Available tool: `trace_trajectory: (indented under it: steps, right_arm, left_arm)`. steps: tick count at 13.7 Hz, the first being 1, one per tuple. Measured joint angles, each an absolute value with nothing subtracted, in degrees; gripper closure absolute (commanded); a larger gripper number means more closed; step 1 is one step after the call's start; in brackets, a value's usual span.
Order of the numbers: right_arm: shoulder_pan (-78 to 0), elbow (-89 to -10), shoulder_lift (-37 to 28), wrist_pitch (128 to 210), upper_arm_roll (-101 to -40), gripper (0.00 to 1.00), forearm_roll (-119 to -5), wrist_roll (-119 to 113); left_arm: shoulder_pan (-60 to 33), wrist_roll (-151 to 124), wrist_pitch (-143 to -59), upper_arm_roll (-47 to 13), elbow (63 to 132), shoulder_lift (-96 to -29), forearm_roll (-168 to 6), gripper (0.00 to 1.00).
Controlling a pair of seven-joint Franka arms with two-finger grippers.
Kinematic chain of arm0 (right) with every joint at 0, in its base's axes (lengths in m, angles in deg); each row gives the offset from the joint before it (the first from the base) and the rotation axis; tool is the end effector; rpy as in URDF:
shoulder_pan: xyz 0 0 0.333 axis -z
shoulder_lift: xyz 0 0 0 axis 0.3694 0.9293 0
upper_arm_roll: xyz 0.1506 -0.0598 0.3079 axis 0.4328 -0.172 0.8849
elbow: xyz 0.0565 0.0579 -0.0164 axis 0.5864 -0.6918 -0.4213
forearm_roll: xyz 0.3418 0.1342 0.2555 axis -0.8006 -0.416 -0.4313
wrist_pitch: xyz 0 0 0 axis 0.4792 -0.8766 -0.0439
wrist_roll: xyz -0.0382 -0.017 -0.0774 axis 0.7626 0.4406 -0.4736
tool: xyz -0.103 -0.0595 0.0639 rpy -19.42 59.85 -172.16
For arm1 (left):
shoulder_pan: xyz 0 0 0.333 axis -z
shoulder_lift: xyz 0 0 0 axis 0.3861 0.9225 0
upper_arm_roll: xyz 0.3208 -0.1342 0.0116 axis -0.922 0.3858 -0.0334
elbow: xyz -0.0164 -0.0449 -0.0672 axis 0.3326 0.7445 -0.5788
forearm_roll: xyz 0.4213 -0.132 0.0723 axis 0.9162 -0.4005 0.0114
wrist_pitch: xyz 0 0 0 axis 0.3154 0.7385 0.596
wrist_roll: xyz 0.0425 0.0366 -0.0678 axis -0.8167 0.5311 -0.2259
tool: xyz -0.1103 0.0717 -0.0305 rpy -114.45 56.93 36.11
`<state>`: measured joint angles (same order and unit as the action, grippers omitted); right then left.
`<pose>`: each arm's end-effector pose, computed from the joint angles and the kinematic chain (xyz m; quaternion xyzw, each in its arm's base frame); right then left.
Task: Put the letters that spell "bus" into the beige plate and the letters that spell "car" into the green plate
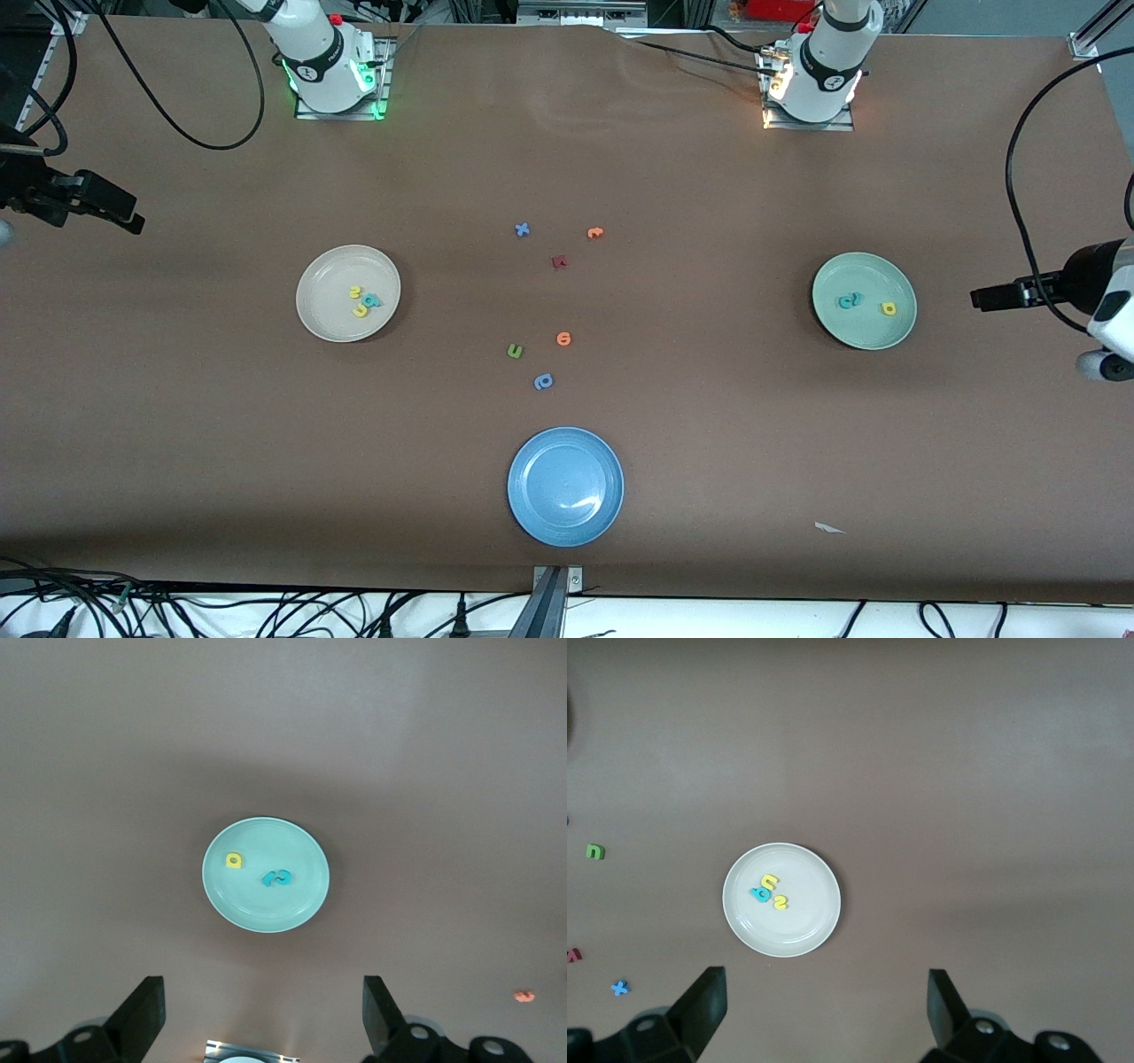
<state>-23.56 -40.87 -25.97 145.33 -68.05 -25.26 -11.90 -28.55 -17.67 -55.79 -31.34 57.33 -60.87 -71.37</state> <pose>0.6226 -0.0141 0.6131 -0.9990 0.0456 0.0014 0.0009 0.7150 0.0371 0.5644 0.9856 0.1098 -0.1286 0.0016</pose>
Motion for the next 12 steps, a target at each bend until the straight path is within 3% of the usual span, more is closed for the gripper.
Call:
trace_trajectory:
  steps: [3, 7, 12]
  right_arm:
    - [-23.57, -40.87, -25.96, 145.29, -68.05, 0.0, -25.31, -11.9]
    - [-23.57, -40.87, -25.95, 145.0, -68.09, 0.0, -25.32, -11.9]
    - [-23.56, -40.87, -25.95, 144.85, -69.03, 0.0, -25.33, -11.9]
  left_arm:
    - [-26.96, -17.3, -61.13, -32.88, 59.72, -63.28, -72.29, 0.05]
    - [-26.21, -17.1, -74.34, -33.02, 73.68, -71.22, -72.3, 0.0]
    - [-25.64, -16.87, -76.71, -34.05, 78.49, -74.89, -72.3, 0.01]
